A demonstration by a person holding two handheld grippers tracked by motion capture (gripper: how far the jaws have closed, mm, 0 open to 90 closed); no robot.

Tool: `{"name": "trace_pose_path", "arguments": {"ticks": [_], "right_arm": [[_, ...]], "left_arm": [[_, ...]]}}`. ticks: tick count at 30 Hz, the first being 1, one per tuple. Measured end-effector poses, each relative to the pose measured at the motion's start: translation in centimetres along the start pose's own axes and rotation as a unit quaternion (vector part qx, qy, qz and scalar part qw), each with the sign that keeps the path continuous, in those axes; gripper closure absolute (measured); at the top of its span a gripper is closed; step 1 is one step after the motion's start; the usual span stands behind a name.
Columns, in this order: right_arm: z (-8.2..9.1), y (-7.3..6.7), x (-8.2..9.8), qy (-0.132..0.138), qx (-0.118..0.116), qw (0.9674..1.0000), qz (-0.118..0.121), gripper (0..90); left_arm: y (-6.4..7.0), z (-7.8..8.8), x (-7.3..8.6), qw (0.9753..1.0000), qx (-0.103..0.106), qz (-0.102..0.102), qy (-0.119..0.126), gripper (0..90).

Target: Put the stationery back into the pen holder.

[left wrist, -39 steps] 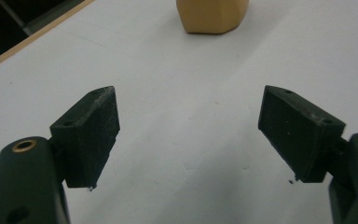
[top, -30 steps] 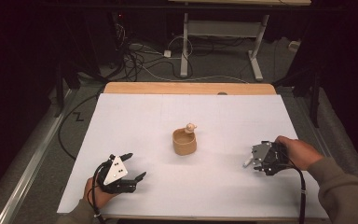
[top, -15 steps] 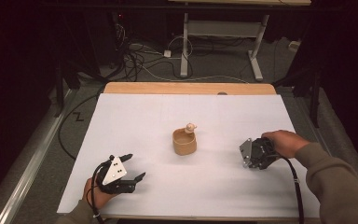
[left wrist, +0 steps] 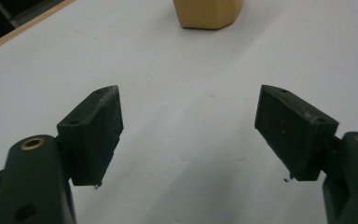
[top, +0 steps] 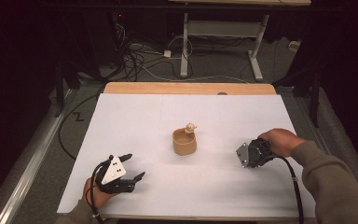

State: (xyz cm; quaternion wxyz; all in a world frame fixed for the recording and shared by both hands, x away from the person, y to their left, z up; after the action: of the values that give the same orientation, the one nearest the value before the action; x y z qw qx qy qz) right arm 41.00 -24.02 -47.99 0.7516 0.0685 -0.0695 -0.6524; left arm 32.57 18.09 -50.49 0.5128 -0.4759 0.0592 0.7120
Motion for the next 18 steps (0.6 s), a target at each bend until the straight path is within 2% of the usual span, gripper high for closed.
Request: {"name": "trace_pose_path", "arguments": {"ticks": [1,3,4,5,7,8,10,11,13,15,16,17,18], "right_arm": [[0.5,-0.1,-0.2,0.011,0.016,0.9998,-0.007,79.4],[0.7,0.0,-0.3,0.019,0.021,0.9996,-0.009,79.4],[1.2,0.0,-0.3,0.040,0.035,0.9982,-0.027,79.4],[1.2,0.0,-0.3,0.040,0.035,0.9982,-0.027,79.4],[1.6,0.2,-0.3,0.060,0.049,0.9965,-0.030,79.4],[2.5,0.2,-0.1,0.093,0.062,0.9922,-0.056,79.4],[3.2,0.2,0.2,0.111,0.076,0.9883,-0.073,79.4],[3.6,0.3,0.4,0.128,0.080,0.9857,-0.076,79.5],[4.6,0.5,0.9,0.159,0.099,0.9775,-0.098,79.5],[5.5,0.5,1.4,0.192,0.118,0.9675,-0.115,79.4],[5.5,0.5,1.4,0.192,0.118,0.9675,-0.115,79.4],[6.2,0.4,1.7,0.221,0.133,0.9575,-0.129,79.4],[6.2,0.4,1.7,0.221,0.133,0.9575,-0.129,79.4]], "left_arm": [[0.0,0.0,0.0,1.0000,-0.001,-0.001,-0.001,22.3],[-0.1,0.1,-0.1,1.0000,-0.006,-0.005,0.003,22.3],[-0.1,0.2,-0.1,0.9999,-0.008,-0.006,0.003,22.3],[-0.1,0.2,-0.1,0.9999,-0.009,-0.006,0.003,22.3],[-0.2,0.3,-0.1,0.9999,-0.012,-0.004,0.004,22.4],[-0.2,0.3,-0.1,0.9999,-0.013,-0.004,0.003,22.4],[-0.3,0.3,-0.1,0.9999,-0.012,-0.003,0.003,22.4],[-0.2,0.3,-0.2,0.9999,-0.013,-0.006,0.002,22.3],[-0.2,0.2,-0.2,0.9999,-0.012,-0.006,0.002,22.3],[-0.2,0.2,-0.2,0.9999,-0.014,-0.008,0.000,22.4],[-0.2,0.2,-0.2,0.9999,-0.014,-0.009,0.000,22.4],[-0.2,0.2,-0.2,0.9999,-0.014,-0.009,0.000,22.4],[-0.2,0.3,-0.2,0.9999,-0.014,-0.008,0.001,22.4]]}}
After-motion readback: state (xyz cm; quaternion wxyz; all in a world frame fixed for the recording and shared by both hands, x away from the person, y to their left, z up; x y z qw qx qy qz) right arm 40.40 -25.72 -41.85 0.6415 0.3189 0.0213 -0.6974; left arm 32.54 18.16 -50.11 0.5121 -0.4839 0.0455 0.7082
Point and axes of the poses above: each handheld gripper's, and its own axes: z roughly backward along the jaws, x roughly out of its underside, y roughly to its right, the point moved 5 cm from there along -z, roughly forward along the jaws, and after that the axes turned 15 degrees about -z, right-handed, at the moved point
